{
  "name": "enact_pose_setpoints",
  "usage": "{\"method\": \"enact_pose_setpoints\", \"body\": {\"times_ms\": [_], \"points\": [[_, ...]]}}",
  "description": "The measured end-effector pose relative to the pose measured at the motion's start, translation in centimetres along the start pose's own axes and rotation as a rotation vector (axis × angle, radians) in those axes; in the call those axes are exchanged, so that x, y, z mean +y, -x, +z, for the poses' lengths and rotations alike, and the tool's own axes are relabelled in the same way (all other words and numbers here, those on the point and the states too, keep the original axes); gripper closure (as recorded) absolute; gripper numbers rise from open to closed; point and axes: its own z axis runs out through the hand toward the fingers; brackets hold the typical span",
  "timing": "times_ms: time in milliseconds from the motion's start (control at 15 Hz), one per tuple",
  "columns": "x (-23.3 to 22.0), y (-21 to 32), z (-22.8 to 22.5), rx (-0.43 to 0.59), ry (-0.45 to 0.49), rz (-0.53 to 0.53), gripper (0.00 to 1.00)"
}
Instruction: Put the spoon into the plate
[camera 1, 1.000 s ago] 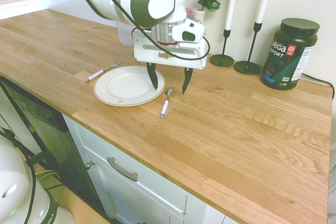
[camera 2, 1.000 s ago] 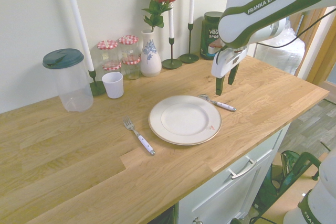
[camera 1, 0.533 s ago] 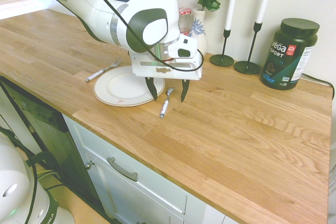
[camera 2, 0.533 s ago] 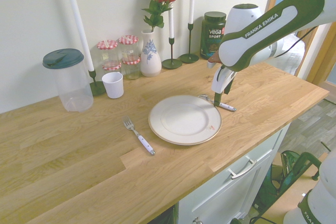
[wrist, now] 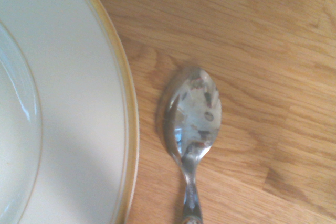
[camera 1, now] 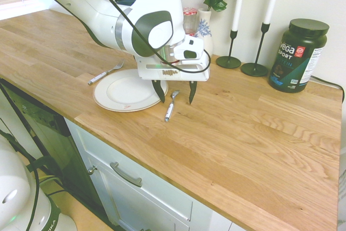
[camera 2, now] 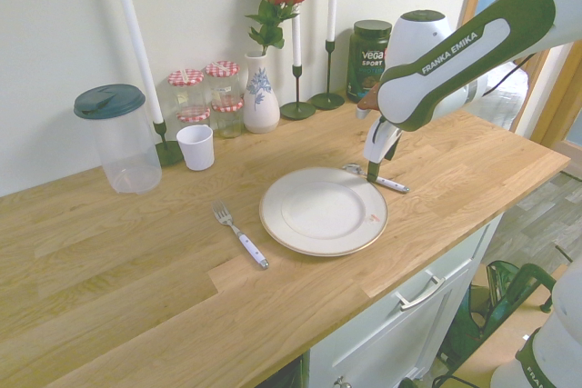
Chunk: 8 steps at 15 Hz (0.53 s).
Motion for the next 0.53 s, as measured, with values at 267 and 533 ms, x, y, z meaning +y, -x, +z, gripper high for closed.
{"method": "enact_pose_setpoints", "body": {"times_ms": [267, 533], "points": [[0.77, -0.37, -0.71, -0.014, 0.005, 0.022, 0.00], [1.24, 0.15, -0.60, -0.037, 0.013, 0.026, 1.00]]}}
